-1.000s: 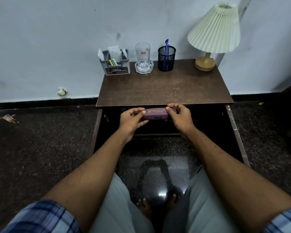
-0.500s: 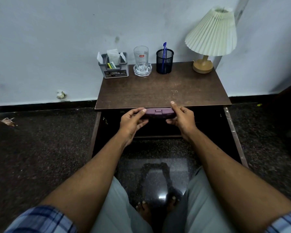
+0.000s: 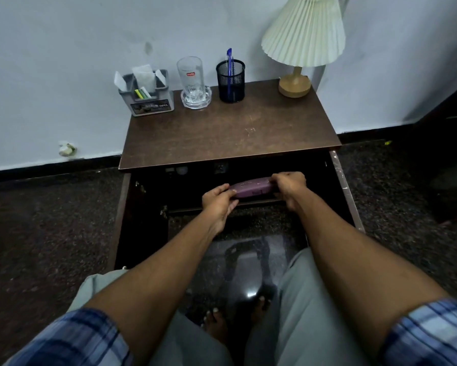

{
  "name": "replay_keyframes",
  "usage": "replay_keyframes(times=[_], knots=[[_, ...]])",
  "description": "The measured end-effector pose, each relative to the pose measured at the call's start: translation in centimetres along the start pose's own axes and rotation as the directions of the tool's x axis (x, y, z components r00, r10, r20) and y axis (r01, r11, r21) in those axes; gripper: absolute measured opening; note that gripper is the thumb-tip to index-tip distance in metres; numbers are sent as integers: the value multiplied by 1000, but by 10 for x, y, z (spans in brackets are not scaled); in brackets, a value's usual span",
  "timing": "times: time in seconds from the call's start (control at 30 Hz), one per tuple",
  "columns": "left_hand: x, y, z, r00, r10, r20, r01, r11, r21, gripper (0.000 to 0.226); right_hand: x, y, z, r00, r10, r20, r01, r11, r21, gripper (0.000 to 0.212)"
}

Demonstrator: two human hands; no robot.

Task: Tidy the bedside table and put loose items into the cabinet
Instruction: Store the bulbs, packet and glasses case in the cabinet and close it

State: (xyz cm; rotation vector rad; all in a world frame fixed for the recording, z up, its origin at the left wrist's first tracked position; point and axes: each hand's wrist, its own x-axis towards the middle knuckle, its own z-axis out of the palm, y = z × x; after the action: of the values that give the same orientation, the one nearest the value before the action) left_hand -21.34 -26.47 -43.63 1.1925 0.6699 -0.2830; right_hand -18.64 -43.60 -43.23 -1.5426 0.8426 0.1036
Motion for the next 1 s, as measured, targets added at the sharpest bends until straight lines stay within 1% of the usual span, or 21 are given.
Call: replay_keyframes(times=[0.07, 0.17, 0.23, 0.3, 0.37, 0.47, 0.5, 0.57, 0.67, 0.8, 0.87, 0.93, 1.0], knots=[[11, -9, 17, 1000, 9, -13, -9, 1000, 19, 38, 17, 5, -7, 996, -33, -77, 33, 999, -8, 11], [32, -18, 37, 998, 28, -57, -25, 998, 58, 39, 38, 9, -10, 989, -43, -141, 43, 999, 2, 32], [49, -22, 47, 995, 51, -82, -44, 995, 85, 40, 51, 10, -8, 982, -61, -178, 61, 998, -9, 34], [65, -23, 53, 992, 77, -95, -64, 990, 128, 39, 62, 12, -6, 975, -90, -206, 80, 995, -57, 32], [81, -23, 58, 990, 94, -106, -74, 981, 178, 34, 73, 14, -1, 966, -132, -221, 102, 985, -142, 34], [96, -21, 62, 990, 99, -100, -63, 947, 316, 14, 86, 15, 6, 966, -158, -205, 105, 964, -246, 42], [99, -19, 63, 991, 95, -91, -55, 929, 366, 15, 91, 15, 9, 968, -154, -199, 98, 959, -265, 41], [107, -19, 65, 993, 88, -84, -45, 905, 423, 29, 101, 14, 13, 972, -148, -183, 92, 954, -286, 38], [116, -21, 69, 996, 68, -66, -30, 891, 453, 36, 110, 14, 16, 979, -131, -156, 88, 963, -254, 30], [126, -25, 73, 999, 22, -46, 1, 894, 449, 36, 113, 16, 22, 986, -115, -123, 86, 972, -217, 33], [125, -26, 74, 999, 4, -31, 11, 888, 460, 29, 111, 15, 23, 988, -110, -110, 89, 980, -180, 35], [123, -24, 75, 1000, 6, -17, 3, 879, 477, 4, 110, 15, 23, 989, -112, -94, 95, 981, -169, 35], [123, -24, 73, 1000, -2, 10, -3, 866, 501, 15, 110, 15, 21, 990, -108, -89, 88, 976, -199, 34]])
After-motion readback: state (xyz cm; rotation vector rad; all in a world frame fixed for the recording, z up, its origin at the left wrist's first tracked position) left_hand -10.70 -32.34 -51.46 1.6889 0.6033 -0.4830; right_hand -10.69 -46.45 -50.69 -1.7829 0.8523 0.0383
